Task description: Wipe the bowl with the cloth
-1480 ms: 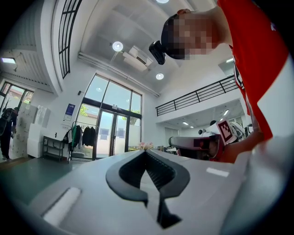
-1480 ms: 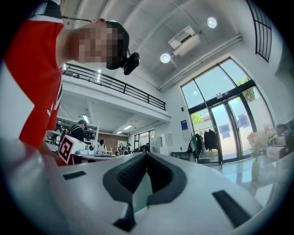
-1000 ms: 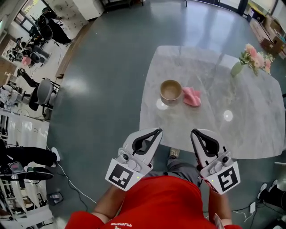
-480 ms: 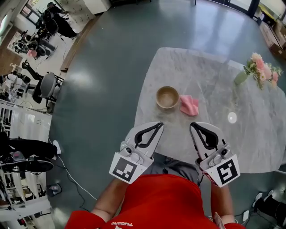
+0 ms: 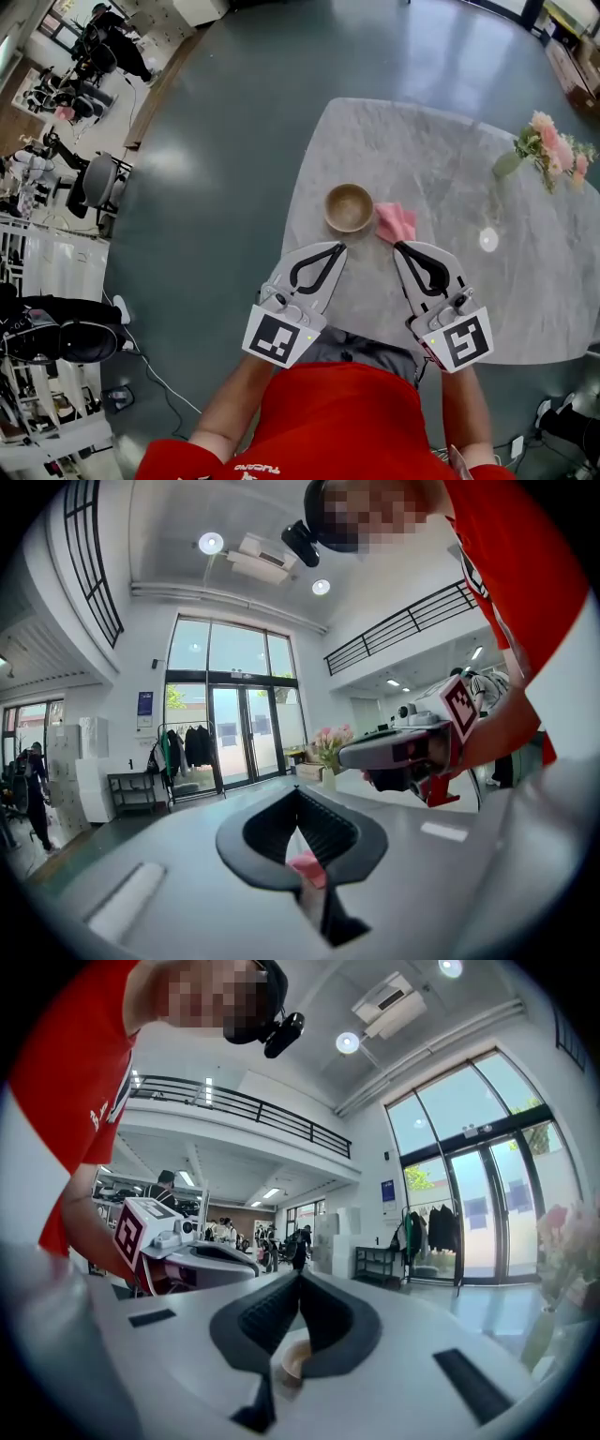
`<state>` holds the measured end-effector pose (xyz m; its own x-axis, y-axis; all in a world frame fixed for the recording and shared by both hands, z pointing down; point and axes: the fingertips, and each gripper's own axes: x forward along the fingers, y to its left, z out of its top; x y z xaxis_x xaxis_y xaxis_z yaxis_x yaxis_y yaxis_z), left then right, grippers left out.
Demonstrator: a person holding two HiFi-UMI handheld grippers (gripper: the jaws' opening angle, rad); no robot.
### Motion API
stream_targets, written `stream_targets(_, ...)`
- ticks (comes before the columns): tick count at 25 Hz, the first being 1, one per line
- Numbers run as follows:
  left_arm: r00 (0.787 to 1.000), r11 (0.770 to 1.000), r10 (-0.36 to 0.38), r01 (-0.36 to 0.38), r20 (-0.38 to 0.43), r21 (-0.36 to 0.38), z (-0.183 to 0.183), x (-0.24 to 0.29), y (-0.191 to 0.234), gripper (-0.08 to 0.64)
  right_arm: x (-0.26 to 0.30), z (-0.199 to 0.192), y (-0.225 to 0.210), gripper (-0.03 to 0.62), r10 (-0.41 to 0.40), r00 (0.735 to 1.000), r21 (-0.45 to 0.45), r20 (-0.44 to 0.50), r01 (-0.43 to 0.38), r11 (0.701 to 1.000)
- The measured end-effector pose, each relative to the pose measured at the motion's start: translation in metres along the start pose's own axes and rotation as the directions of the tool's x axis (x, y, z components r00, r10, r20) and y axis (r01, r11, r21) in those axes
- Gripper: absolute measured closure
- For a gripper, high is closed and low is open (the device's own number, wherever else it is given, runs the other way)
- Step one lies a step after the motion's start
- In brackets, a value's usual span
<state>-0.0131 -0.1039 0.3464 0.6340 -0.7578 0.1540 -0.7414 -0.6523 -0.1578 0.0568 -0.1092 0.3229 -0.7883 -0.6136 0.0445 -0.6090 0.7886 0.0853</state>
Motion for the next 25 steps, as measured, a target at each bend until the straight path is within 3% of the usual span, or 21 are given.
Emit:
stream_targets(6, 0.998, 0.999, -0.031, 0.032, -0.050, 0.038, -0.023, 0.023, 0.007, 0.554, 0.012, -0.024, -0.014, 0.591, -0.061, 0.994, 0.045, -0.091, 0.065, 0.997)
stream_targets(13, 0.981, 0.984, -0.118, 0.137, -0.152, 0.117, -0.060, 0.039, 0.004, 0.551, 0.027, -0.050, -0.021, 0.591, -0.078, 0.987, 0.052, -0.138, 0.085, 0.995)
stream_targets(22, 0.933, 0.957, -0.178, 0.239, -0.314, 0.166, -0.103, 0.055, 0.007, 0.474, 0.046, -0.092, -0.025, 0.587, -0.079, 0.957, 0.044, -0.280, 0.095, 0.995)
stream_targets(25, 0.906, 0.939, -0.201, 0.286, -0.373, 0.190, -0.119, 0.060, 0.004, 0.448, 0.049, -0.104, -0.026, 0.518, -0.081, 0.944, 0.048, -0.318, 0.101, 0.994)
